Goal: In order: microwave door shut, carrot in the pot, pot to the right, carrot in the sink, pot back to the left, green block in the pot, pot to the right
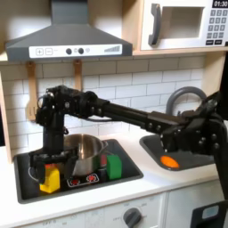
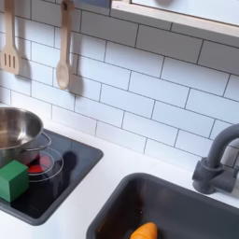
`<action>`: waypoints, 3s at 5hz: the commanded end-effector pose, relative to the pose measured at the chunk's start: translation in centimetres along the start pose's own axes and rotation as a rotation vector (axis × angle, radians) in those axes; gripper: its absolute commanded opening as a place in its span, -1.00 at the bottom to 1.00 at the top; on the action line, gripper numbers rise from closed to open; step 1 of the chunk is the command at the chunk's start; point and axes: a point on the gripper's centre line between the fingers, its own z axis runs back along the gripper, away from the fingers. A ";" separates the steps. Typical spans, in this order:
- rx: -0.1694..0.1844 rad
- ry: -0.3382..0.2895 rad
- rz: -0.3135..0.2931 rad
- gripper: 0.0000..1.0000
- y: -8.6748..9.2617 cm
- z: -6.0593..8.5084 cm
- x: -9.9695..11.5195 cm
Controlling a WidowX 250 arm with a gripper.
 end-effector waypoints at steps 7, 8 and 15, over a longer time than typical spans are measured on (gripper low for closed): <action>-0.012 0.005 0.019 0.51 -0.1 -1.9 1.5; -0.012 -0.003 0.030 -1.00 0.1 -1.8 1.5; 0.012 -0.020 0.099 -1.00 -0.4 1.6 0.2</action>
